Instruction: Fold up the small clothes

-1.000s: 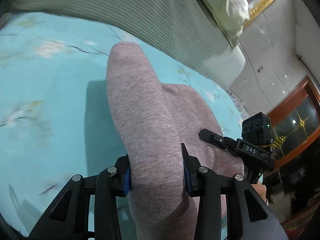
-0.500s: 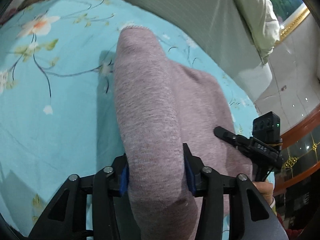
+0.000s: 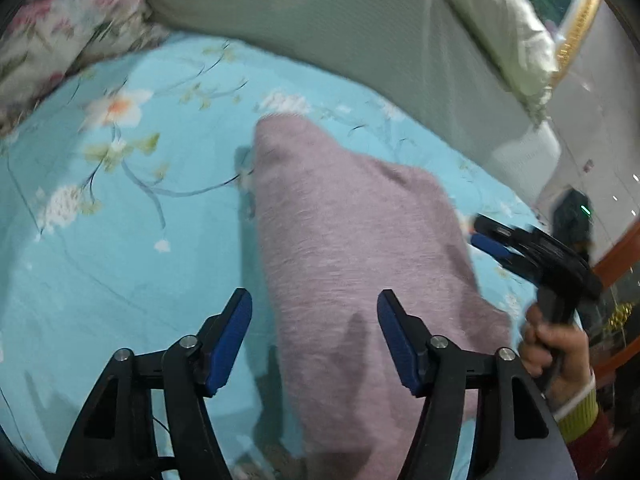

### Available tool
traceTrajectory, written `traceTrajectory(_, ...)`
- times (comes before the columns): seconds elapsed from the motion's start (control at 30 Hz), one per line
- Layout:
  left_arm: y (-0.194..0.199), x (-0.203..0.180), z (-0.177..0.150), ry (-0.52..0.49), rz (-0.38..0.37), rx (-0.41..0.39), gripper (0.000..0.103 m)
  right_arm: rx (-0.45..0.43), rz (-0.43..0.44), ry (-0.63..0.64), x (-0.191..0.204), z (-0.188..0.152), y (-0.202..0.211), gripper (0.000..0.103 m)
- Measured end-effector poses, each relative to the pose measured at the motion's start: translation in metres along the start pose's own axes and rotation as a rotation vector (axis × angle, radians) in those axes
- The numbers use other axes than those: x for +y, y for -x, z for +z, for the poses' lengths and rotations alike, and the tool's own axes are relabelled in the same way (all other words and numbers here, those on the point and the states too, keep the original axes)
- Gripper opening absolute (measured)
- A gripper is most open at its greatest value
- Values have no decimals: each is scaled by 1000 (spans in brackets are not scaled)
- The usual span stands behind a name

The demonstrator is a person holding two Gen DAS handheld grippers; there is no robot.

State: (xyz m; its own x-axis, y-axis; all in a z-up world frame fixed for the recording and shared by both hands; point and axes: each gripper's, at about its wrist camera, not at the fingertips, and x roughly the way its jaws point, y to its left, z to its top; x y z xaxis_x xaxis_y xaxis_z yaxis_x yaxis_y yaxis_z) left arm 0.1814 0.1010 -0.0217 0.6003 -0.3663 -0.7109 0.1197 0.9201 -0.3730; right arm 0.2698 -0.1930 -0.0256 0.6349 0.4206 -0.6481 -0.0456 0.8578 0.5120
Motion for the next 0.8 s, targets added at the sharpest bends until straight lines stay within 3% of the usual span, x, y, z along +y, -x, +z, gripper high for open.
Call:
traceTrajectory(0.07,7,-7,-1,-38,-33,-10,56,49,-20,-17,-5,4,-18,40)
traceTrajectory(0.1,9,-10,-2,-55,-43,-13,56,69,-28,-35,-10,4,-25,22)
traceTrajectory(0.13,7,-13,-2,-68,-51,-13,55,73,-9,-60,-13,5,-28,12)
traceTrajectory(0.23,0,-20,0,-99,-74,14,47,-31,53,-64,-10,9,-3,12)
traceTrajectory(0.3,-6,-25,1,-120,-68,21,47,-82,49,-58,-8,9,11,11)
traceTrajectory(0.43,-20,-23,2,-121,-69,51,47,-31,-17,-113,-34,2,-4,11)
traceTrajectory(0.57,-37,-23,1,-140,-33,80,45,7,15,-181,-57,-8,-18,13)
traceTrajectory(0.67,-43,-26,0,-175,5,91,45,1,-3,-178,-53,-6,-9,20)
traceTrajectory(0.8,-38,-29,1,-181,18,94,45,-37,-11,-129,-34,-7,25,20)
